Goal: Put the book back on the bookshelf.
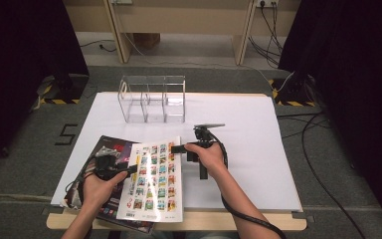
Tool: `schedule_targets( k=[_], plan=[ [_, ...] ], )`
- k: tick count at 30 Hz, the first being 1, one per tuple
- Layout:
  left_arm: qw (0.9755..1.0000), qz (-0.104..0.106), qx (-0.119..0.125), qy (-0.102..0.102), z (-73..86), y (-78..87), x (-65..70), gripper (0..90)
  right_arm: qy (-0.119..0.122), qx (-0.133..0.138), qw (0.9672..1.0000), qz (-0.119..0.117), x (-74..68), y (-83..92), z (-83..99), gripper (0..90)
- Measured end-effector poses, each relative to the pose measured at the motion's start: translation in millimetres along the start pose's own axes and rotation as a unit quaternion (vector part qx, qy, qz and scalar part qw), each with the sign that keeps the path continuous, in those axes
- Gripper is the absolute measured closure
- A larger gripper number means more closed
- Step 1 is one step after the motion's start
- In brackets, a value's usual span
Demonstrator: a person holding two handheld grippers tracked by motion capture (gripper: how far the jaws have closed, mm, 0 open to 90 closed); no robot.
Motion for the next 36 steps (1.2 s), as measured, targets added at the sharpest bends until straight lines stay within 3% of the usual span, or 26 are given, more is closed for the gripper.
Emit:
schedule_targets(
  k=[3,8,10,14,16,17,18,19,20,23,24,26,29,30,31,33,34,36],
  plan=[
    [0.9995,-0.005,0.03,0.003,0.0,12.9,-3.8,45.4,0.012,0.011,0.9999,-0.005,-8.5,5.8,-2.6,72.1],
    [0.9984,-0.012,0.053,0.016,3.0,24.0,-13.6,40.7,0.028,0.042,0.9987,0.006,-18.8,21.1,-9.0,73.4],
    [0.9979,-0.018,0.061,0.013,3.7,28.9,-19.7,38.9,0.051,0.063,0.9965,0.022,-29.1,34.8,-12.4,73.8],
    [0.9973,-0.024,0.068,0.014,3.7,33.0,-22.5,36.6,0.079,0.075,0.9932,0.042,-38.1,43.5,-13.9,73.8],
    [0.9971,-0.026,0.07,0.013,3.6,34.0,-22.4,36.4,0.097,0.086,0.9902,0.051,-44.5,48.5,-15.5,73.9],
    [0.9971,-0.027,0.07,0.012,3.7,34.0,-22.0,35.9,0.114,0.1,0.9864,0.063,-51.0,53.6,-17.2,74.0],
    [0.9971,-0.026,0.071,0.012,3.7,34.0,-21.5,35.9,0.114,0.1,0.9864,0.063,-51.0,53.6,-17.2,74.0],
    [0.9971,-0.024,0.071,0.013,3.6,34.1,-20.8,35.9,0.126,0.109,0.9834,0.071,-56.3,57.1,-18.1,74.0],
    [0.9971,-0.024,0.072,0.013,3.5,34.3,-20.5,35.9,0.126,0.109,0.9834,0.071,-56.3,57.1,-18.1,74.0],
    [0.9969,-0.02,0.075,0.011,2.4,36.2,-19.4,35.9,0.151,0.125,0.9767,0.088,-69.3,64.0,-19.4,74.1],
    [0.9969,-0.02,0.075,0.011,2.4,36.2,-19.4,36.0,0.151,0.125,0.9767,0.088,-69.3,64.0,-19.4,74.1],
    [0.9968,-0.017,0.078,0.007,0.9,37.4,-18.1,36.7,0.161,0.134,0.9735,0.091,-77.3,69.0,-21.8,74.1],
    [0.9966,-0.017,0.08,0.007,0.2,38.4,-17.8,36.8,0.165,0.138,0.9724,0.091,-81.8,72.6,-23.2,74.2],
    [0.9966,-0.017,0.08,0.007,0.2,38.6,-17.8,36.8,0.168,0.141,0.9712,0.093,-83.5,74.9,-24.3,74.2],
    [0.9966,-0.018,0.08,0.008,0.3,38.4,-18.1,37.1,0.174,0.153,0.9679,0.099,-87.5,80.8,-26.7,74.2],
    [0.9967,-0.017,0.079,0.009,0.4,38.0,-18.3,37.4,0.176,0.157,0.9667,0.101,-88.4,83.0,-27.6,74.1],
    [0.9967,-0.018,0.078,0.009,0.5,37.2,-18.4,37.6,0.179,0.171,0.9631,0.106,-90.9,89.3,-30.8,74.1],
    [0.9968,-0.019,0.078,0.007,0.5,37.0,-18.1,37.7,0.179,0.177,0.9616,0.109,-92.4,92.3,-32.1,74.2]
  ],
)
Point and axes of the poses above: each handheld gripper's, and its own axes: y roughly backward along the jaws, z roughly out of its underside, x roughly to its right, the point moved 10 cm from there along -y, roughly forward along the jaws, and after that the axes turned 13 degrees about -x, right-handed, at the moved point
